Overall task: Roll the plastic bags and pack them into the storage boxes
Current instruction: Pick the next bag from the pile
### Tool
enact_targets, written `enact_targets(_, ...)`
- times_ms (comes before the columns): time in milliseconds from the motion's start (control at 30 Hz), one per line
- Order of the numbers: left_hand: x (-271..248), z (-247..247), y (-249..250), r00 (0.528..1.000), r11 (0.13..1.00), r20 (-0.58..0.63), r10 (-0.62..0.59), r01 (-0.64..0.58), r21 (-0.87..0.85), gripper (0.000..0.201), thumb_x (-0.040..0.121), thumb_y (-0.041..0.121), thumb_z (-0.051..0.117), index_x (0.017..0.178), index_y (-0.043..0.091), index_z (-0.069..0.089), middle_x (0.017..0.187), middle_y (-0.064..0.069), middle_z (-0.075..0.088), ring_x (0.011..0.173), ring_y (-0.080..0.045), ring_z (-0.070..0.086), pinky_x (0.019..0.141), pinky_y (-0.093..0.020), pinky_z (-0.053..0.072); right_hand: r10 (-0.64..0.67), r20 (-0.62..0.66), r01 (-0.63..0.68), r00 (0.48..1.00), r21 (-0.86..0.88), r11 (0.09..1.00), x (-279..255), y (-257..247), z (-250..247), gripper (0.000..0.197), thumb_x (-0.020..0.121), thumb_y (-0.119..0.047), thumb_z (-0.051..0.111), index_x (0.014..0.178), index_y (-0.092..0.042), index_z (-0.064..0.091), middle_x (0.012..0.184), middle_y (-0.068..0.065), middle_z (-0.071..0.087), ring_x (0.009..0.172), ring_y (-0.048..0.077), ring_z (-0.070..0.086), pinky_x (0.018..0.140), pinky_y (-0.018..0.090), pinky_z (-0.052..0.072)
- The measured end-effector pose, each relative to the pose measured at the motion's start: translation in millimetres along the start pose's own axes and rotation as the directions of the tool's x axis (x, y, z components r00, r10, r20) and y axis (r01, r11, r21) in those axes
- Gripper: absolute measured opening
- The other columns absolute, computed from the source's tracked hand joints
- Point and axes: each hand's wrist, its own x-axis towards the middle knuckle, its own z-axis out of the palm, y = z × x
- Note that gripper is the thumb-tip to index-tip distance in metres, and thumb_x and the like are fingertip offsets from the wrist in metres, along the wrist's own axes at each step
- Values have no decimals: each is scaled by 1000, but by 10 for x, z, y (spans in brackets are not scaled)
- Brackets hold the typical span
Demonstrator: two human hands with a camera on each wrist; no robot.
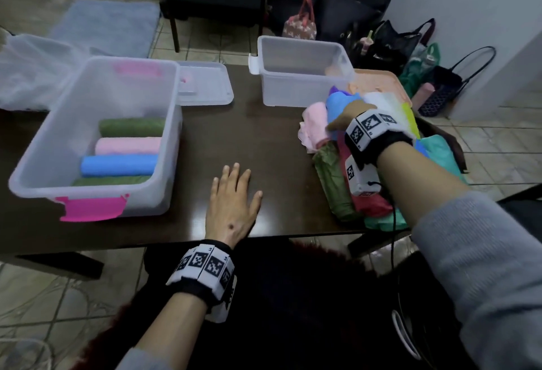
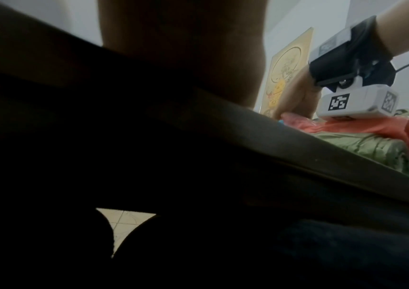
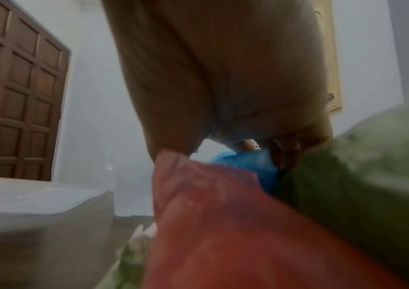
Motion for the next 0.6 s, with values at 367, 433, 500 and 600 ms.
enact_targets(367,0,25,-22,1000,1000,-21,3,-3,17,57,98,45,31,149,21,23,159,0,9,146,-15,-2,116,-30,-6,111,-22,-107,994,156,982,-2,-44,24,58,88,-24,58,140,-8,38,131,11,48,115,28,52,81,27,40)
enact_targets(433,1,21,-21,1000,1000,-24,8,-7,22,57,98,45,31,149,21,22,159,0,9,146,-15,-1,116,-30,-6,103,5,-102,995,189,977,40,-106,-29,47,83,-30,53,126,-10,50,127,8,52,110,29,54,77,26,36)
enact_targets(500,-3,17,-14,1000,1000,-25,7,-7,22,56,98,45,31,149,21,22,159,0,9,146,-15,-2,116,-29,-6,73,33,-78,997,172,982,94,-126,-85,35,83,-25,48,111,-8,57,126,12,56,106,32,54,80,28,38)
enact_targets(600,-10,15,-10,1000,1000,-28,6,-6,16,56,98,44,32,149,21,23,159,0,9,146,-15,-1,116,-30,-6,92,-4,-88,996,268,959,77,-182,-172,39,89,-23,49,123,-4,55,128,17,53,115,32,52,80,31,38)
